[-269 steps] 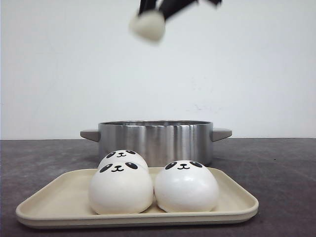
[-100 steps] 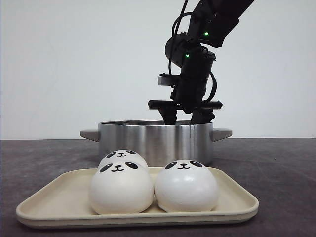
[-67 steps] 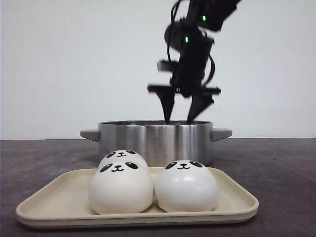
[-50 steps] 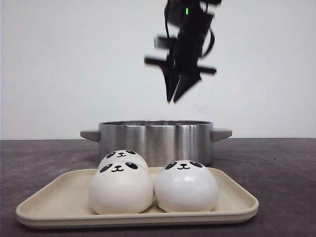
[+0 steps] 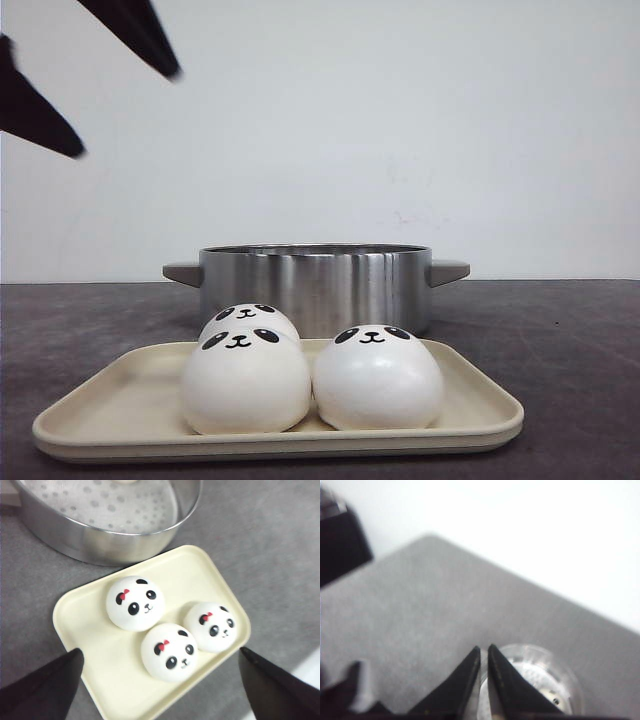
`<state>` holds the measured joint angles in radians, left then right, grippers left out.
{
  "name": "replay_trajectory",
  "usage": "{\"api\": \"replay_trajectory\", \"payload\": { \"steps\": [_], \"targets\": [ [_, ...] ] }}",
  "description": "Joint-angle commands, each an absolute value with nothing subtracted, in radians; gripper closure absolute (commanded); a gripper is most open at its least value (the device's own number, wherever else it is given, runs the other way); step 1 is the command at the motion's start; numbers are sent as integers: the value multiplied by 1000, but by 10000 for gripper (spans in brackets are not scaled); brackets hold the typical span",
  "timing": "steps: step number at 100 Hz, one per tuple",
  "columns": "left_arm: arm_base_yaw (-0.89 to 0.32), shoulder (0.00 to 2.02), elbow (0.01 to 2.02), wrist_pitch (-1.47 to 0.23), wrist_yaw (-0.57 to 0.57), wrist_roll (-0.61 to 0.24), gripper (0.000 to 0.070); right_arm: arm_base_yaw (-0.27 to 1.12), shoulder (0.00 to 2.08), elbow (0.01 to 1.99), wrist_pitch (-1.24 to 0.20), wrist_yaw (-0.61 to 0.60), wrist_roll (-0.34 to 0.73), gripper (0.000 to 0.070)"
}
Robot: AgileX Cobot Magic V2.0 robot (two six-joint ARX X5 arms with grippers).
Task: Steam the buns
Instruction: 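Lower the left gripper and grasp the farther remaining panda bun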
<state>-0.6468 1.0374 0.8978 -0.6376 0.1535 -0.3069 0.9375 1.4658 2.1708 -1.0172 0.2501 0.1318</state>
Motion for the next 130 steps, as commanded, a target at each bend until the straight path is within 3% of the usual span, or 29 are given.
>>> {"api": "replay_trajectory", "payload": {
  "steps": [1,14,50,87,95,110,115,120,130],
  "targets": [
    [-660,1111,939,-629,144,-310,103,984,1449,2188,-1022,276,160,683],
    [-663,1259,1003,-640,150,-357,104,1038,1360,2188,-1031,290,181,683],
    [-671,1556,1140,-640,154,-353,104,1059,1223,2188,-1148,370,227,683],
    [-675,1728,1172,-635,146,-354,118,1059,1206,2188,-1240,398,257,683],
    [-676,1746,1172,-631,121,-354,158,1059,1207,2188,-1243,398,256,683],
    [-675,1759,1172,-628,74,-356,165,1059,1208,2188,-1243,398,256,683],
    [-675,1759,1172,-628,57,-356,214,1059,1208,2188,-1243,399,255,683],
    [-675,1759,1172,-630,43,-355,321,1059,1208,2188,-1243,401,255,683],
    [-675,1759,1172,-637,43,-352,700,1059,1208,2188,-1244,401,255,683]
  ]
}}
